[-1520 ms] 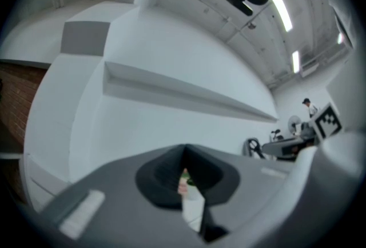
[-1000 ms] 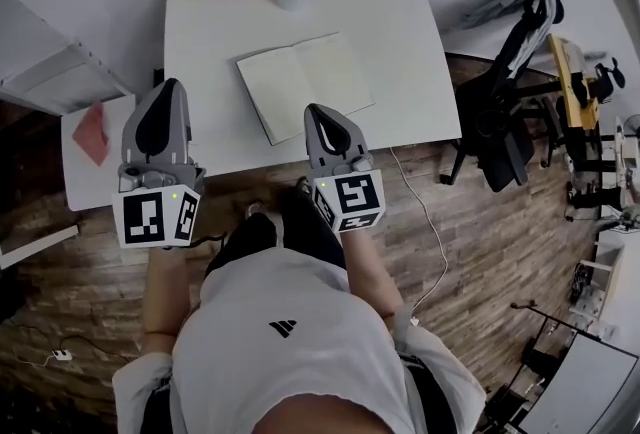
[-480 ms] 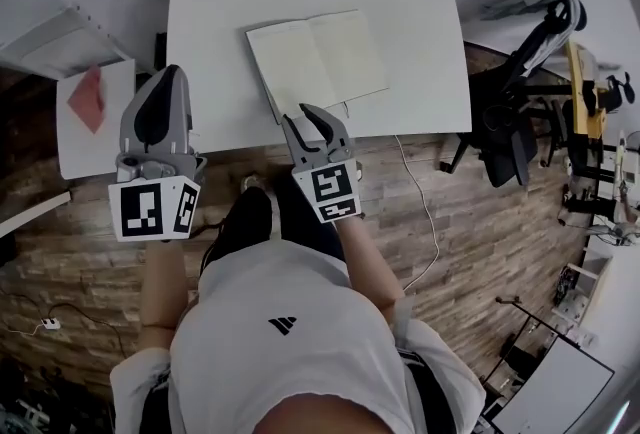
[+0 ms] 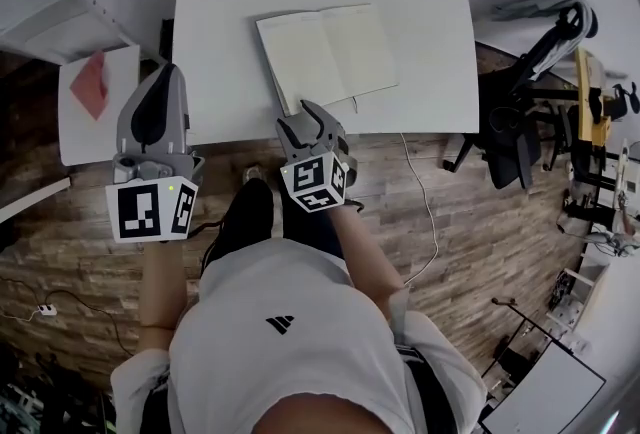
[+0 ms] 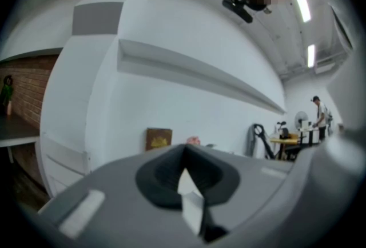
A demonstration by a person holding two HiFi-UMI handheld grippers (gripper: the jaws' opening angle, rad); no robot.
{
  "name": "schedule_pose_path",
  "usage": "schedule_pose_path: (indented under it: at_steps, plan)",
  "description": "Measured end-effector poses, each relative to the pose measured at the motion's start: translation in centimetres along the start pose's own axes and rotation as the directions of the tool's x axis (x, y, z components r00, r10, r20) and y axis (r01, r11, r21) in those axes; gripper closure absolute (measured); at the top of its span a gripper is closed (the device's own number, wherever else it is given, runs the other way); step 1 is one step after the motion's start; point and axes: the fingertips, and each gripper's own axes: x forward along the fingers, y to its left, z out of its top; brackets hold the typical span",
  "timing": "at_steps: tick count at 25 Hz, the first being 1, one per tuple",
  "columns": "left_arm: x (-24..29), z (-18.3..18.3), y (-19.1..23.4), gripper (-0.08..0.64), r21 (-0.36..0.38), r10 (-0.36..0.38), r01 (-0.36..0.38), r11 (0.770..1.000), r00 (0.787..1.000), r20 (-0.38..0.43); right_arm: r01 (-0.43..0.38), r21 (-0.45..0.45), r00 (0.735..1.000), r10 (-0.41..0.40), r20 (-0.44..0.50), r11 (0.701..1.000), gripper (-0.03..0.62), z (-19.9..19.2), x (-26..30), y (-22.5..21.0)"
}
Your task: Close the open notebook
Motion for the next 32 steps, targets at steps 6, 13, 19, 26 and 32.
schedule_pose_path:
  at_steps: [6,13,19,26,32]
  plan:
    - [-0.8,-0.3,0.7,0.551,0.005,0.023,-0.023,1.0,1.0,-0.011,0.053,-0.096,0.998,-0.057,-0.04,0.994,0.379,-0.9,1.4,0.2]
    - [-1.0,-0.4,1.0,0.551,0.007,0.036,-0.036,0.999,0.999,-0.012,0.114,-0.171,0.991,-0.124,-0.047,0.979,0.424,-1.3,1.7,-0.3]
    - [-0.6,-0.3,0.3,0.551,0.005,0.026,-0.026,1.0,1.0,-0.007,0.16,-0.172,0.987,-0.157,0.031,0.972,0.527,0.3,0.2,-1.1]
    - [0.5,0.4,-1.5,0.551,0.004,-0.001,0.001,1.0,1.0,0.015,0.212,-0.081,0.973,-0.203,0.107,0.974,0.584,2.2,-2.6,-4.0]
    - [1.9,1.4,-3.6,0.551,0.005,-0.03,0.03,1.0,0.999,0.04,0.264,0.031,0.954,-0.265,0.142,0.964,0.584,2.9,-5.2,-8.1]
